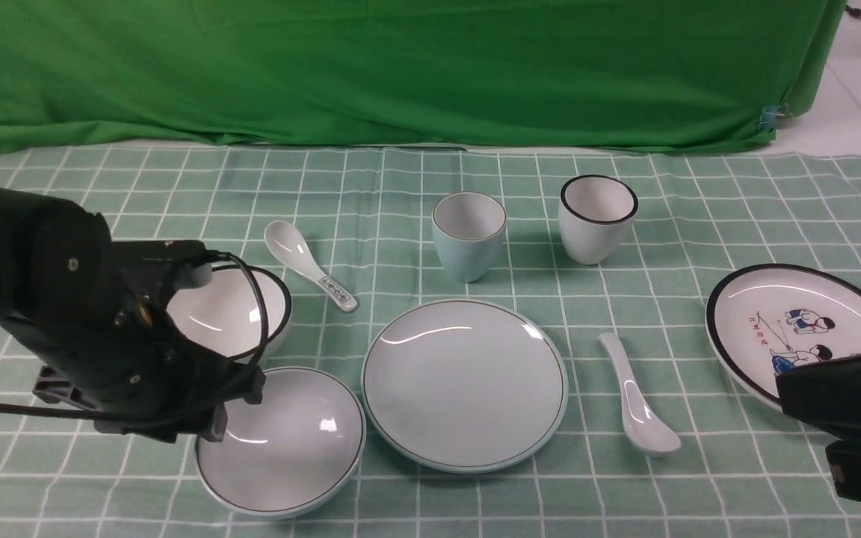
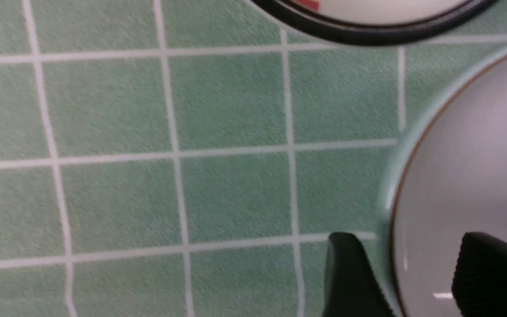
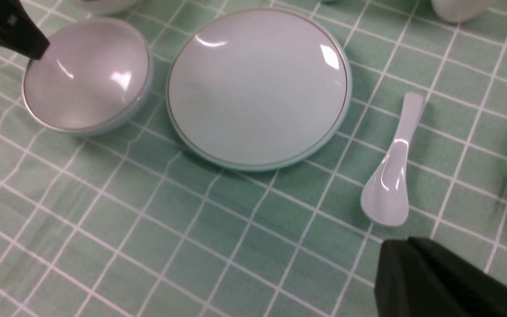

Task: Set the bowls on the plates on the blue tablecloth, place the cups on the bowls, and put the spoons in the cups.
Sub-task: 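Reach toward the plain white bowl and position the gripper at its rim, then place the bowl on top of the plate with the left gripper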

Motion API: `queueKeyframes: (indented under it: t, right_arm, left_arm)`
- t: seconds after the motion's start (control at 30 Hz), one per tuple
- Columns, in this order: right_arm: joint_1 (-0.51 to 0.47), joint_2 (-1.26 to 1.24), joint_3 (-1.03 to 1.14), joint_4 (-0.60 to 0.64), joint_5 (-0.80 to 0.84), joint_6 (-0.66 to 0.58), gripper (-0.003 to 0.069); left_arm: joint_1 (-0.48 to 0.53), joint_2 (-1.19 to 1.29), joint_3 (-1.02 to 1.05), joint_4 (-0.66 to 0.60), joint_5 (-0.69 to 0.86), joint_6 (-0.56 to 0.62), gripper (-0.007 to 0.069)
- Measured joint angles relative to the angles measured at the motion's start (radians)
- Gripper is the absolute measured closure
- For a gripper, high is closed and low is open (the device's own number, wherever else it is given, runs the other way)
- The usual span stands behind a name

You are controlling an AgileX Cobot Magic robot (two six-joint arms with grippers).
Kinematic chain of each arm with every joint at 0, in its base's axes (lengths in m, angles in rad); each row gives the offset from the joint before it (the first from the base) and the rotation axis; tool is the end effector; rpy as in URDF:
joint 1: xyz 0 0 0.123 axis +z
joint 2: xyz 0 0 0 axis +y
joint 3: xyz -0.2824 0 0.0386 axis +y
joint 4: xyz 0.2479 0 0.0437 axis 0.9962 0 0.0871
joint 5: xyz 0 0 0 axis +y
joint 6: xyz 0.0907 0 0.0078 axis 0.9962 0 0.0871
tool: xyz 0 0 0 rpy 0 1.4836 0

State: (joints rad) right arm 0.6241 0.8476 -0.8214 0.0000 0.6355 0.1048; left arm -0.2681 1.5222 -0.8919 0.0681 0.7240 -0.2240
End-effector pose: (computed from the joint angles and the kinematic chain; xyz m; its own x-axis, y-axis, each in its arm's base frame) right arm 0.1358 0.0978 0.3479 -0.4997 -0.2309 -0.8349 -0.5350 0.8403 0.0878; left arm 0.2692 -0.0697 0.2093 -0.9494 0.0825 -0.3031 0.0895 0.9959 -0.0093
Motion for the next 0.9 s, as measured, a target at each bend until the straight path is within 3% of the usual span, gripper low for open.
queueKeyframes:
  t: [0.13,0.27,0.4,0.53,0.6,0.9]
  right_arm:
    - [0.000,0.000,0.000,0.000,-0.008,0.002,0.0639]
    - [0.000,0.000,0.000,0.000,-0.016,0.003,0.0639]
    - [0.000,0.000,0.000,0.000,-0.020,-0.004,0.0639]
    - [0.000,0.000,-0.001,0.000,-0.023,-0.013,0.0639]
    - [0.000,0.000,-0.001,0.000,-0.023,-0.014,0.0639]
    - [0.000,0.000,-0.001,0.000,-0.027,-0.017,0.0639]
  left_arm:
    - [0.000,0.037,0.000,0.016,-0.027,-0.023,0.0181]
    - [0.000,0.092,0.000,0.016,-0.036,-0.033,0.0181]
    - [0.000,0.136,-0.001,0.015,-0.032,-0.044,0.0284]
    - [0.000,0.136,-0.006,0.011,-0.030,-0.044,0.0519]
    - [-0.001,0.123,-0.018,0.000,-0.011,-0.044,0.0564]
    - [-0.002,-0.067,-0.040,-0.051,0.109,0.038,0.0600]
